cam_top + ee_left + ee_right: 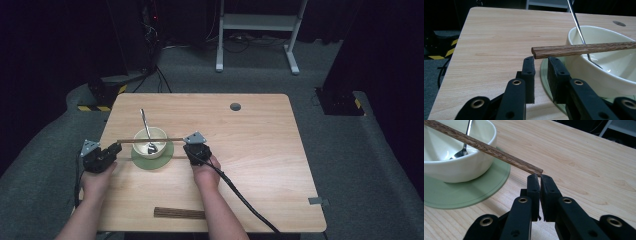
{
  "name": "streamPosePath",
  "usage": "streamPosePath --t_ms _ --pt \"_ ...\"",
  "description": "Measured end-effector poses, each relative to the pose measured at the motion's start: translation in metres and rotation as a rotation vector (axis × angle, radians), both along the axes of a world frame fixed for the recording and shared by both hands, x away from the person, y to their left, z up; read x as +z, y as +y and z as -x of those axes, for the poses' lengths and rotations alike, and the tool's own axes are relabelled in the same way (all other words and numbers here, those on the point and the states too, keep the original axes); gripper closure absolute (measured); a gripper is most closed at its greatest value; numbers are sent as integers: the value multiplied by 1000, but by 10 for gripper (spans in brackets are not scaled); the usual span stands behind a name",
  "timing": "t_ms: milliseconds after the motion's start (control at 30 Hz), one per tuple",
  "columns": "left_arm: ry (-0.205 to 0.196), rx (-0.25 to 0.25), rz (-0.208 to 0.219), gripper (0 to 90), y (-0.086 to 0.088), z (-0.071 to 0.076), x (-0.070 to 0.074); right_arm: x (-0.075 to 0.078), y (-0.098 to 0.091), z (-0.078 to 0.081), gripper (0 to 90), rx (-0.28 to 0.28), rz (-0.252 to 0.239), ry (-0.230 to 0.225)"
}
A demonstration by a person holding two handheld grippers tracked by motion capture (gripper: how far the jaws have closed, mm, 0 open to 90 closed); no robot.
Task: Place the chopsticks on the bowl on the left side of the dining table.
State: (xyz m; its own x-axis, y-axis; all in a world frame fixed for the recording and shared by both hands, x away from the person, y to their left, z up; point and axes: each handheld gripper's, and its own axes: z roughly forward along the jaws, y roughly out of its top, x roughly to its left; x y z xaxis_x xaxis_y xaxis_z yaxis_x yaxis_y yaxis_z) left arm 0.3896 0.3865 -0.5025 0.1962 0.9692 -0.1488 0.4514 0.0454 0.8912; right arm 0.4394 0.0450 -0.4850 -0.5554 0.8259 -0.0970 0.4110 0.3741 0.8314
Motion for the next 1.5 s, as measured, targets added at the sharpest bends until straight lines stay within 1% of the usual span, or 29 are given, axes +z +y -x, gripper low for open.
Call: streamPosePath --t_ms 433,733,1000,1067,1167,1300,1333,1433,1500 --pt "2 4 5 759 1 0 0 -1 1 -1 853 1 -2 -4" --pt "0 6 2 742 1 0 0 -1 -3 6 776 12 2 -16" --pt "8 9 -7 721 2 1 -1 1 -9 16 735 30 -2 -22" --pt "13 9 -14 706 2 2 -1 2 -11 20 714 41 1 -27" --pt "22 9 -22 677 1 3 -1 4 -14 25 654 52 10 -21" --pt "38 4 -47 606 0 6 -2 6 -22 31 584 65 -1 -16" --pt "38 5 -50 591 -1 7 -3 6 -24 33 564 68 2 -17" --pt "56 -1 -83 541 -2 12 -3 6 -31 37 523 70 3 -16" --pt "55 -9 -96 513 -2 19 -4 6 -36 40 497 67 -3 -10"
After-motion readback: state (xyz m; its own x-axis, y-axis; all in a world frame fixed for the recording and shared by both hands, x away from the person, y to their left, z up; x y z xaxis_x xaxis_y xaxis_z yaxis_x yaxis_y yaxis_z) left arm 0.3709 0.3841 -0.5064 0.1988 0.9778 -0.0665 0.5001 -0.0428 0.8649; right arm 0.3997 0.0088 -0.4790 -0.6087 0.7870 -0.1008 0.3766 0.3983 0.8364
